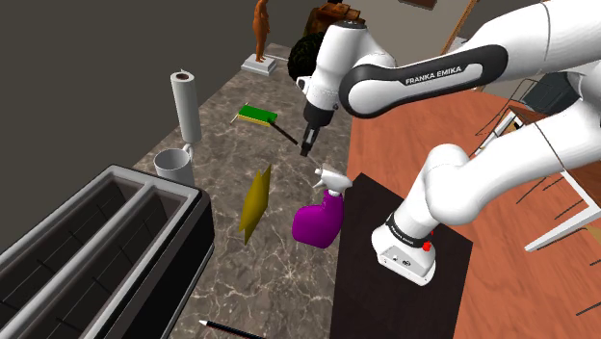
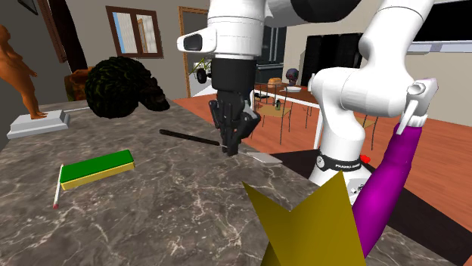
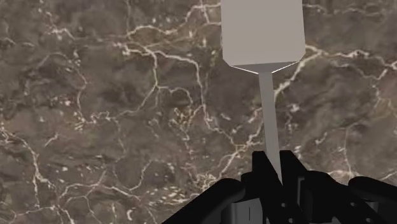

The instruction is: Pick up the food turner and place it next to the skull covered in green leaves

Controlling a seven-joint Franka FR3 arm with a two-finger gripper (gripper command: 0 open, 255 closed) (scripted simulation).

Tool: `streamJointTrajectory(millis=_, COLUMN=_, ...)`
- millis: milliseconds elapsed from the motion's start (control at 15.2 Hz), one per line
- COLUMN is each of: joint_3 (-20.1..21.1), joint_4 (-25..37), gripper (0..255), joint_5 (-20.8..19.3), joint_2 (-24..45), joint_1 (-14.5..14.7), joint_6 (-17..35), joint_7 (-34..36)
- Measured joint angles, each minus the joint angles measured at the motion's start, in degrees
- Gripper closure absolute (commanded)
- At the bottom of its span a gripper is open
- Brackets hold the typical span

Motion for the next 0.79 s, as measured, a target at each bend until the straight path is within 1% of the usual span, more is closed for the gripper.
streamJointTrajectory(millis=792, joint_3=0.0, joint_4=7.3, gripper=255, joint_5=-0.1, joint_2=-3.0, joint_1=0.0, joint_6=-10.3, joint_7=0.2)
